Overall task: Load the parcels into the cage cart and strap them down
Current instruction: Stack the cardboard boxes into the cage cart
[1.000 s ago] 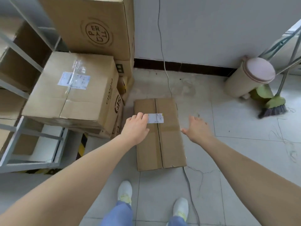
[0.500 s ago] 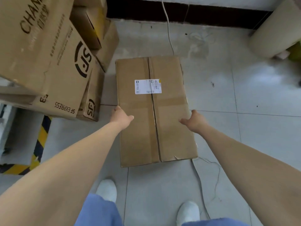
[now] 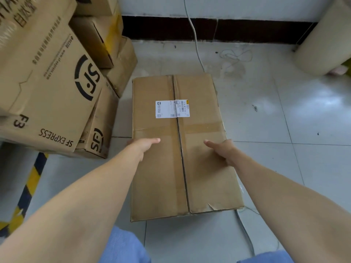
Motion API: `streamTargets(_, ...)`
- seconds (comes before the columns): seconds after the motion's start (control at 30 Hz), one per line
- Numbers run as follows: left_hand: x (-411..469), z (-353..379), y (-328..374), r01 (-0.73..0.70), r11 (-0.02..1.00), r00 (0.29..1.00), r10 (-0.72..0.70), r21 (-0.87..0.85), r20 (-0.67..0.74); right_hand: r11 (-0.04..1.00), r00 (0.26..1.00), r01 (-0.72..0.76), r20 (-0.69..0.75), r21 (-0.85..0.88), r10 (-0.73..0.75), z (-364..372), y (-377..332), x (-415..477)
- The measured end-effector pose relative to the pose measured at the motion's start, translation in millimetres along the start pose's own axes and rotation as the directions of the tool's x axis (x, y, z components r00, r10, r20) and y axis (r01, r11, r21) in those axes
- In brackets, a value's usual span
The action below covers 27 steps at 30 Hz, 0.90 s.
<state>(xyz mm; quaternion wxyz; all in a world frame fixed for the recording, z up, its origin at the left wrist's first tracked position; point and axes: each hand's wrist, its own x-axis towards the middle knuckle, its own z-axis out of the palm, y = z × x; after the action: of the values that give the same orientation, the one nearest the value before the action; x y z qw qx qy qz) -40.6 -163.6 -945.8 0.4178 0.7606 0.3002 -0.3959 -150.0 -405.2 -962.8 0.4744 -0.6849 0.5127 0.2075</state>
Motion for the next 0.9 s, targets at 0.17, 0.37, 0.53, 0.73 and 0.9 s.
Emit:
streamTargets(0.17,-3,-1,1,-0.065,0.997,0.972,0.054,-0.040,-0.231,0.999,0.997,0.007,-0.076,0.031,-0.005,-8,-3,-14)
streamTargets(0.37,-86,-11,15,-0.003,0.997,0.967,-0.018,-0.082,-0.255,0.997,0.998,-0.051,-0.045,0.056,0.054,-47,-14,-77)
streamTargets(0.53,-182,-32,43,0.105,0.990,0.953,-0.072,0.097,-0.295,0.991,0.994,-0.107,-0.026,0.077,0.110,-95,-23,-138)
streamTargets(0.73,-316,-70,97,0.076,0.989,0.954,-0.035,0.128,-0.298,0.991,0.992,-0.081,-0.093,0.105,0.091,-173,-88,-278)
streamTargets(0.9,-441,-109,161,-0.035,0.992,0.954,0.070,0.125,-0.290,0.990,0.985,0.017,-0.174,0.141,0.008,-247,-144,-387)
